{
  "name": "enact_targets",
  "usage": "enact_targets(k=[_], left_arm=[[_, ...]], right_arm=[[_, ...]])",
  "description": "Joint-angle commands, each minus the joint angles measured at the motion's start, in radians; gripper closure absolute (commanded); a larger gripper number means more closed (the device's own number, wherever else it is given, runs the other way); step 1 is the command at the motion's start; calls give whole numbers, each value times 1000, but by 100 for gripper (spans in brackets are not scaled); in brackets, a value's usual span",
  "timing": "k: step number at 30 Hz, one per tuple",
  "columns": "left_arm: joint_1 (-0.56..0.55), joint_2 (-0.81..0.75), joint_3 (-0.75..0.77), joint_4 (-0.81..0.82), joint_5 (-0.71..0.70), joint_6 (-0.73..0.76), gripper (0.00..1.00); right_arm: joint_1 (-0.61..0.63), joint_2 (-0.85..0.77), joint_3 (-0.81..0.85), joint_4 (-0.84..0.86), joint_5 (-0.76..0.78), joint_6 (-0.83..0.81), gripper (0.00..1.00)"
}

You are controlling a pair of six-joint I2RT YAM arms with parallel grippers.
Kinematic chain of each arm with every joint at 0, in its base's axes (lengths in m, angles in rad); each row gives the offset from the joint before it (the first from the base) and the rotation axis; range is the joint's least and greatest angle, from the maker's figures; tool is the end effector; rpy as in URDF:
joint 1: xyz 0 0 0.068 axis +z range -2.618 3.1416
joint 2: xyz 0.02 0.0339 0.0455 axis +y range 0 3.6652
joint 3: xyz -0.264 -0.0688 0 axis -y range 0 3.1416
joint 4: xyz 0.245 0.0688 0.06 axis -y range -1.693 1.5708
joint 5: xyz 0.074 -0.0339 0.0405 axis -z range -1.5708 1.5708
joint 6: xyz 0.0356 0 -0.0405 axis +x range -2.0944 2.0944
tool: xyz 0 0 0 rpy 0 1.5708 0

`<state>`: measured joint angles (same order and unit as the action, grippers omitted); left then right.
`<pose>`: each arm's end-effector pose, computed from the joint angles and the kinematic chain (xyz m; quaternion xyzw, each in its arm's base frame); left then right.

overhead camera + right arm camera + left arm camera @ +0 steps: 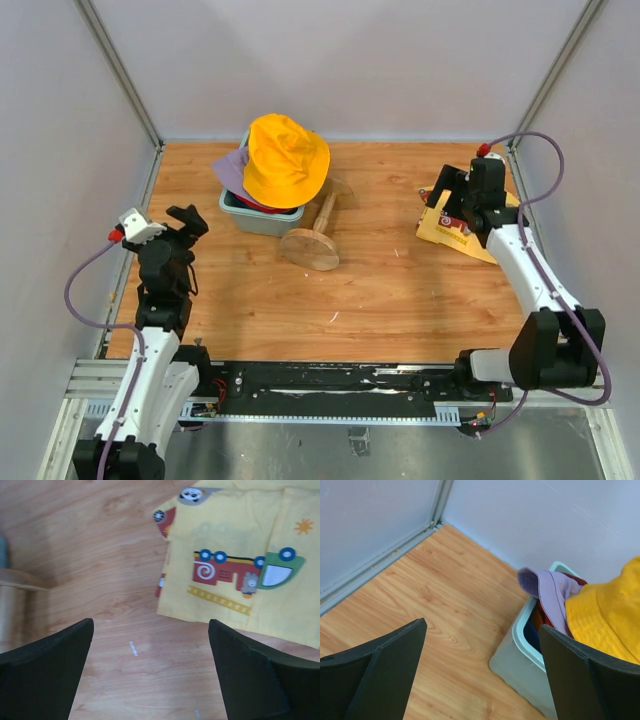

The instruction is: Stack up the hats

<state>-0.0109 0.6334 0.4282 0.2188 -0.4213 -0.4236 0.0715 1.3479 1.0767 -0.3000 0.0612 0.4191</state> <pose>0.1659 0.0128 0.2800 -0.2864 0.6417 -0.0067 0.7114 0.3053 0.0197 0.3039 0.1661 0.8615 0.0903 0.4712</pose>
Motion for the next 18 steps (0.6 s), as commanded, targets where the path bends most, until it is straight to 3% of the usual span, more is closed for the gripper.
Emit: enact_targets(k=[1, 6, 18], left_arm=[[-55, -34, 40, -97, 42, 38, 0], [-204, -49, 67, -149, -60, 68, 0], [-476, 49, 171, -199, -203, 192, 0]], right_arm=[[-37, -70, -90, 223, -218, 162, 2], [-48, 14, -154, 582, -581, 320, 1], [233, 198, 80, 372, -408, 466, 1]])
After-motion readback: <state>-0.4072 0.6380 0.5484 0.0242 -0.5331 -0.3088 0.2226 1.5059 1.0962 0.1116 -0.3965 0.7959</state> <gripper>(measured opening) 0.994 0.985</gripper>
